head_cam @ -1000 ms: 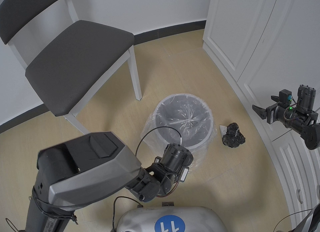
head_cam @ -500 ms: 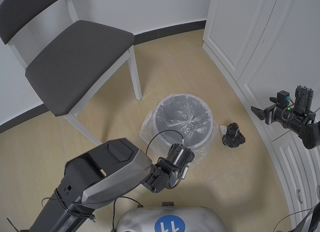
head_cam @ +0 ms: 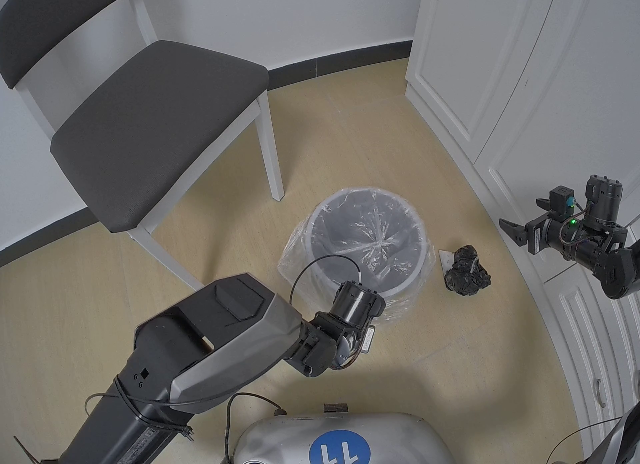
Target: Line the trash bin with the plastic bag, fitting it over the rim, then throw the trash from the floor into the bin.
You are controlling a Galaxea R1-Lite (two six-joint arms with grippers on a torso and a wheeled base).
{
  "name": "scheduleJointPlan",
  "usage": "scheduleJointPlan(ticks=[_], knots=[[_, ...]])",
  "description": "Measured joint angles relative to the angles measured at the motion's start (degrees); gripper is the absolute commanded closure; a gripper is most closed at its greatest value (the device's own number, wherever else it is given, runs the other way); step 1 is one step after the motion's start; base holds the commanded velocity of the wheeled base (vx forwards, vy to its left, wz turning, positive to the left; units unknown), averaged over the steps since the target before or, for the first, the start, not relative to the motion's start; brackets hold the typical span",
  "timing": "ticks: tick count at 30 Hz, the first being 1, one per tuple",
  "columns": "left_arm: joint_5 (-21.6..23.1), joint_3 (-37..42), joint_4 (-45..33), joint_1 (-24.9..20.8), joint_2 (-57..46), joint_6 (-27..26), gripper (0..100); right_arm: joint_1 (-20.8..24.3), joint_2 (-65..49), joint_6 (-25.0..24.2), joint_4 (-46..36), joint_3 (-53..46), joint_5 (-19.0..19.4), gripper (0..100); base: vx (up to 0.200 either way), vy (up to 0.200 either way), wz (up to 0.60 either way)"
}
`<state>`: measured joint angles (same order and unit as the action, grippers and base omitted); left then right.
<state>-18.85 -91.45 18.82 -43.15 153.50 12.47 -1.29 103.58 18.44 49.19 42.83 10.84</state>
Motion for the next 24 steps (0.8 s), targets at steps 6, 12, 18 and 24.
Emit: scheduleJointPlan(ticks=[6, 12, 18, 24], knots=[[-1.5, 4.5, 9.0, -0.6, -0.1, -0.3, 100, -0.1, 0.3, 0.0, 0.0, 0.1, 0.0, 0, 0.000, 0.000, 0.00], [-6.3, 7.5, 14.2, -1.5, -0.2, -0.8, 100, -0.1, 0.5, 0.0, 0.0, 0.1, 0.0, 0, 0.000, 0.000, 0.00], [-6.6, 8.3, 14.6, -1.7, -0.2, -1.2, 0, -0.1, 0.7, 0.0, 0.0, 0.1, 0.0, 0, 0.000, 0.000, 0.00], [-6.6, 11.1, 14.7, -2.1, -1.5, -1.3, 0, -0.3, 0.9, -0.1, 0.0, 0.5, 0.4, 0, 0.000, 0.000, 0.00]])
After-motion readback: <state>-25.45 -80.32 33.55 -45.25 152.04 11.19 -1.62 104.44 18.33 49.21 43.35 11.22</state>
